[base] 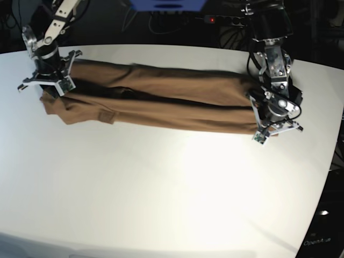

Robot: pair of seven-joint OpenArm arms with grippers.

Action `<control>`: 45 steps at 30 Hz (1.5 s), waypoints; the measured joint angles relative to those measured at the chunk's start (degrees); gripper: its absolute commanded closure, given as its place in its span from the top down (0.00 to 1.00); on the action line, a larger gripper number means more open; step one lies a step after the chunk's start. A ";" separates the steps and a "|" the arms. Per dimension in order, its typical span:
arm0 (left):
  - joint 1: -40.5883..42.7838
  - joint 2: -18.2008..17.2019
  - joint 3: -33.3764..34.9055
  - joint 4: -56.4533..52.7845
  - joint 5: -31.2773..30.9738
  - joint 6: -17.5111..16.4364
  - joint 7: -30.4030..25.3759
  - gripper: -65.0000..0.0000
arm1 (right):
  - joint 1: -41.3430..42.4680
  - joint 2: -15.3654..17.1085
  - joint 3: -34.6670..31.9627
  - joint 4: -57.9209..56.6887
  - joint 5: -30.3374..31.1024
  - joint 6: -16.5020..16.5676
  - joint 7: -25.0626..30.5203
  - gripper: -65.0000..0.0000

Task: Fold the T-shirt properly
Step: 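Hold both strip ends and straighten the strip with both grippers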

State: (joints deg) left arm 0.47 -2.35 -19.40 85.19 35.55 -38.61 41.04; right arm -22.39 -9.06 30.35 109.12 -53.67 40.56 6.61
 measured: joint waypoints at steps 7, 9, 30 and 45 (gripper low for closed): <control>0.02 0.00 0.00 0.00 0.00 0.00 -0.11 0.04 | -0.61 0.00 0.00 -0.35 -0.17 0.35 -0.59 0.00; 0.02 0.00 0.00 0.00 0.00 0.02 -0.13 0.04 | -0.68 -0.02 0.00 -0.70 -0.20 0.35 -0.61 0.00; 0.02 0.00 0.00 0.00 0.00 0.00 -0.13 0.04 | -1.20 -0.02 0.28 -1.44 -0.42 0.11 -0.83 0.85; 0.00 -0.22 0.00 0.00 0.02 -0.17 -0.07 0.04 | 4.46 3.43 11.06 -1.40 -0.68 0.04 -0.74 0.28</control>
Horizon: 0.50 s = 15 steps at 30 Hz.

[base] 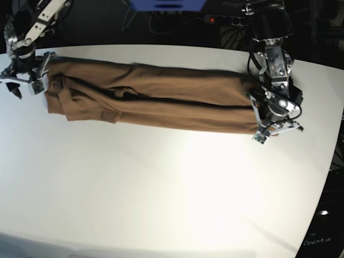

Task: Fold the T-shirt properly
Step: 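Hold both strip ends and straighten the strip with both grippers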

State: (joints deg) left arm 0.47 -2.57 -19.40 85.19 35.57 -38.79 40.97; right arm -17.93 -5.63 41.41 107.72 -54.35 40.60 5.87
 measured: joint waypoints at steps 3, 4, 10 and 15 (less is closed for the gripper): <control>0.02 0.00 0.00 0.00 -0.02 0.00 0.02 0.04 | 1.11 0.00 2.34 0.00 -0.11 0.11 0.09 0.09; 0.02 0.00 0.00 0.00 0.00 0.00 -0.07 0.04 | 1.27 0.04 2.91 0.00 -0.17 0.09 -0.02 0.03; 0.00 0.02 0.00 0.00 0.00 0.00 0.07 0.04 | 1.53 -1.84 0.39 0.26 0.13 -0.15 -0.09 0.00; 0.02 0.02 0.00 0.00 0.00 0.00 0.09 0.04 | 0.94 -3.58 -4.79 0.02 0.48 0.28 0.11 0.00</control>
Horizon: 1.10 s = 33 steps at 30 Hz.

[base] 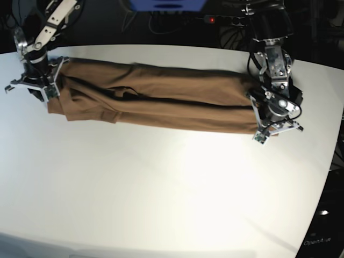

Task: Fold the T-shirt properly
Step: 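Hold both strip ends and straighten the strip with both grippers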

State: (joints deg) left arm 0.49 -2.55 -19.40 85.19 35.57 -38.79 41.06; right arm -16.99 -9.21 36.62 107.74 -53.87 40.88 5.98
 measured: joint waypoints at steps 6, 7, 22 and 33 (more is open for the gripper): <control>0.31 0.00 0.00 0.07 0.00 0.20 -0.39 0.04 | 0.07 -0.17 -5.09 -0.57 3.08 -0.17 -0.61 0.00; 0.31 0.00 0.00 0.07 0.00 0.20 -0.37 0.04 | 0.35 -0.20 -5.38 -0.61 3.02 -0.11 -0.66 0.00; 0.17 0.13 0.00 0.11 0.04 0.20 0.09 0.04 | 2.40 0.74 -5.46 -13.68 3.45 -0.50 0.00 0.00; 0.15 -0.17 0.00 0.04 -0.04 0.00 0.02 0.04 | 5.38 6.56 -5.46 -23.52 8.48 -1.66 4.61 0.00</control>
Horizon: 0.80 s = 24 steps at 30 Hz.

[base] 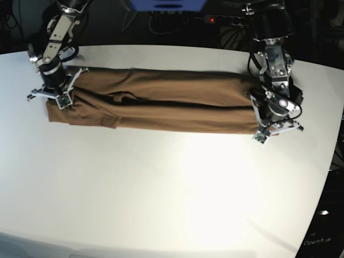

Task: Fold the T-shirt properly
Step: 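Hold both strip ends and straighten the strip with both grippers, then open the left gripper and lift it off the strip end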

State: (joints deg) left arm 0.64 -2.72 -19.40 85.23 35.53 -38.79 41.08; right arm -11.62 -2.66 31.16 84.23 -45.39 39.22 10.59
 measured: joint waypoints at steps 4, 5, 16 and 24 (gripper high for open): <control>0.02 0.02 0.00 0.07 0.02 0.02 0.09 0.04 | 2.05 0.11 2.95 -2.54 1.22 0.63 1.68 0.00; 0.11 -0.02 0.00 0.13 0.02 0.02 0.00 0.04 | 2.51 0.11 3.30 -2.86 1.03 0.63 1.51 0.00; 2.43 -0.20 5.42 5.31 1.77 -0.57 6.97 0.04 | 2.69 0.07 3.37 -2.99 1.01 0.35 1.36 0.00; 4.17 -0.33 7.26 8.11 1.55 -1.11 8.72 0.12 | 2.69 0.09 3.39 -2.84 0.83 0.15 0.87 0.00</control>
State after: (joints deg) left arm 4.82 -3.05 -12.14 93.34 37.08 -39.90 49.80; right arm -8.93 -2.57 34.54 81.38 -44.56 39.38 11.46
